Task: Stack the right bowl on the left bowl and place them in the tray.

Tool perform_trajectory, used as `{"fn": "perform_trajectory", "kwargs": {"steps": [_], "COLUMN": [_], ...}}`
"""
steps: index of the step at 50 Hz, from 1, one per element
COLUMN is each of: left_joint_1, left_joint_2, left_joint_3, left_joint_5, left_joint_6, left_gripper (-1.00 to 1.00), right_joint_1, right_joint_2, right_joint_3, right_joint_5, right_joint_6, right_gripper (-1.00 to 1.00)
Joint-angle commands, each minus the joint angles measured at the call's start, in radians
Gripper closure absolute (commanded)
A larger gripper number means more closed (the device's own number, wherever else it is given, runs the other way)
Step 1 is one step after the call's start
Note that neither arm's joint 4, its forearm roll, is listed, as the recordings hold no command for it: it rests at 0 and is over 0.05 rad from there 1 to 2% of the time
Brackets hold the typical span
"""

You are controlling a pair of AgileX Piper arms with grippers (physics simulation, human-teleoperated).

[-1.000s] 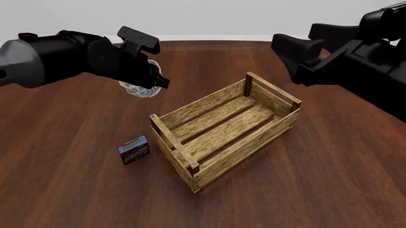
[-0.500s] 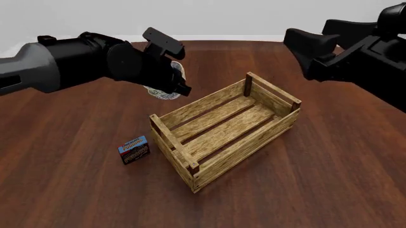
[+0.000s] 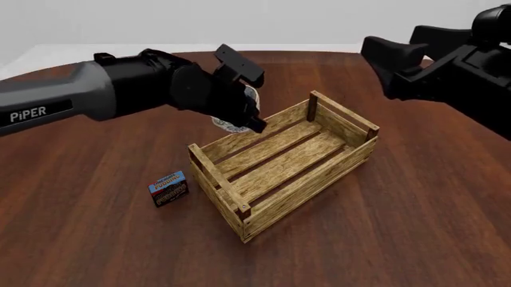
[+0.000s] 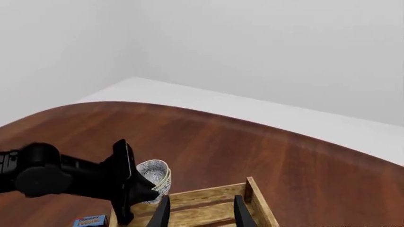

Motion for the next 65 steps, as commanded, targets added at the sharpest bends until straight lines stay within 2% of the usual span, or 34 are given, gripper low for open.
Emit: {"fn": "perform_trajectory", "kwargs": {"steps": [1, 10, 19, 42, 65], "left_joint_1": [-0.023, -0.048, -0.028, -0.107, -0.085], "left_joint_2": [0.027, 0.07, 0.111, 0.259, 0.382], "left_joint_3": [-0.048, -0.076, -0.076, -0.238, -0.302], "left_joint_5": [0.002, 0.0, -0.044, 0.011, 0.005], "left_joint_6": [-0.001, 0.019, 0.077, 0.043, 0.084], "left_gripper": [1.0, 1.0, 1.0, 1.0, 1.0], "right_joint_1": [-0.009, -0.02, -0.015, -0.05, -0.06], "right_joint_2": [0.028, 0.066, 0.094, 0.107, 0.081], "right_joint_3": [-0.002, -0.009, -0.018, -0.022, -0.016], "right_joint_5": [-0.012, -0.026, -0.033, -0.037, -0.026], "right_joint_6": [-0.006, -0.013, -0.015, -0.009, -0.006], "right_gripper": [-1.0, -1.0, -1.0, -1.0, -1.0]}}
